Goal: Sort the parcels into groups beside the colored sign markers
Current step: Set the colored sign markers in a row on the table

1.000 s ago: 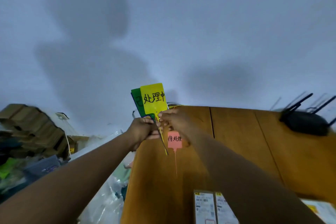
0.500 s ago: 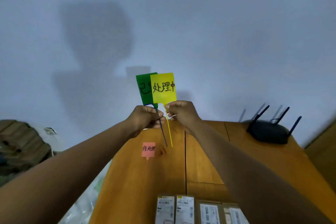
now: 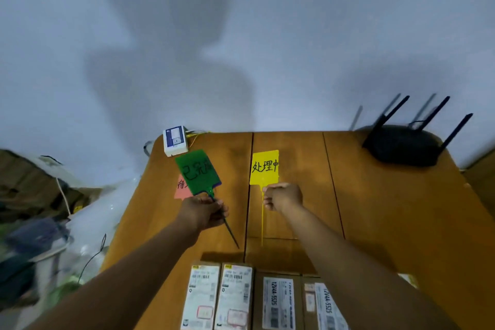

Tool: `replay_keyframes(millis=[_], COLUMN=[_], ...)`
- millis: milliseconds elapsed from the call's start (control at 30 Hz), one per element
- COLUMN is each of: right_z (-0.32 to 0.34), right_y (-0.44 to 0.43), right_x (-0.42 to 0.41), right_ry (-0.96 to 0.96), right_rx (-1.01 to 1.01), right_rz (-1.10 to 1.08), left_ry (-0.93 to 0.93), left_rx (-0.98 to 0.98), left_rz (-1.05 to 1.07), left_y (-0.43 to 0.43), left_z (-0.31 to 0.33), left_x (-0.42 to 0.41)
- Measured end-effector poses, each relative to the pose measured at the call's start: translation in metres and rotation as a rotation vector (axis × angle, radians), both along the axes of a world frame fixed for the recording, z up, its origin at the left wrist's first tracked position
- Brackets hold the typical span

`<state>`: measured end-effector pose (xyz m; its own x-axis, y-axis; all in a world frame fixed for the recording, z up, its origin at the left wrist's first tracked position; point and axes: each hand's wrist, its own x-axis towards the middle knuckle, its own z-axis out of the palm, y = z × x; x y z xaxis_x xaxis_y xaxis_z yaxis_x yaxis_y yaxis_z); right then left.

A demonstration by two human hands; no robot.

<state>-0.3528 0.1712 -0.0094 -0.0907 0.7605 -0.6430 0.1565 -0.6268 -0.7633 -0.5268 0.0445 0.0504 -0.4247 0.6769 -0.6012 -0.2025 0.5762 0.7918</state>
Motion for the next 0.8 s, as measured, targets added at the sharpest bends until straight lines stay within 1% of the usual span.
replay_keyframes(millis=[67,167,267,333,433,467,533,567,633,700,800], right_z=[-0.032,-0.078,-0.120,-0.139,-0.122,-0.110,-0.090,-0.076,-0.041,0.002,0.078], right_y=[0.002,0.002,0.002,-0.002,-0.015,-0.019,-0.024,-0.025,-0.027,-0.031,-0.047], right_x=[-0.013,-0.029,-0.031,-0.031,-0.030,-0.029,-0.033,-0.037,-0.046,-0.060,-0.073], right_ry=[-0.014,-0.074,-0.212,-0.310,-0.531,-0.580,-0.616,-0.598,-0.489,-0.337,-0.093], right_rx=[-0.052,-0.057,-0.027,0.005,0.120,0.146,0.172,0.177,0.202,0.255,0.397], right_rz=[-0.020,-0.020,-0.015,0.009,0.118,0.143,0.177,0.196,0.240,0.256,0.242], left_ry=[-0.016,-0.071,-0.121,-0.110,-0.109,-0.103,-0.090,-0.082,-0.051,0.015,0.073], left_rx=[-0.035,-0.056,-0.067,-0.079,-0.091,-0.096,-0.092,-0.077,-0.032,0.012,0.098], left_rz=[0.017,0.063,0.132,0.143,0.153,0.149,0.122,0.099,0.044,-0.012,-0.070], left_y=[-0.003,-0.011,-0.024,-0.034,-0.045,-0.046,-0.044,-0.041,-0.032,-0.022,-0.010], left_z=[-0.026,-0.066,-0.089,-0.098,-0.099,-0.095,-0.085,-0.074,-0.045,-0.012,0.046], left_x=[-0.001,-0.003,-0.002,-0.008,-0.015,-0.018,-0.024,-0.027,-0.029,-0.027,-0.021])
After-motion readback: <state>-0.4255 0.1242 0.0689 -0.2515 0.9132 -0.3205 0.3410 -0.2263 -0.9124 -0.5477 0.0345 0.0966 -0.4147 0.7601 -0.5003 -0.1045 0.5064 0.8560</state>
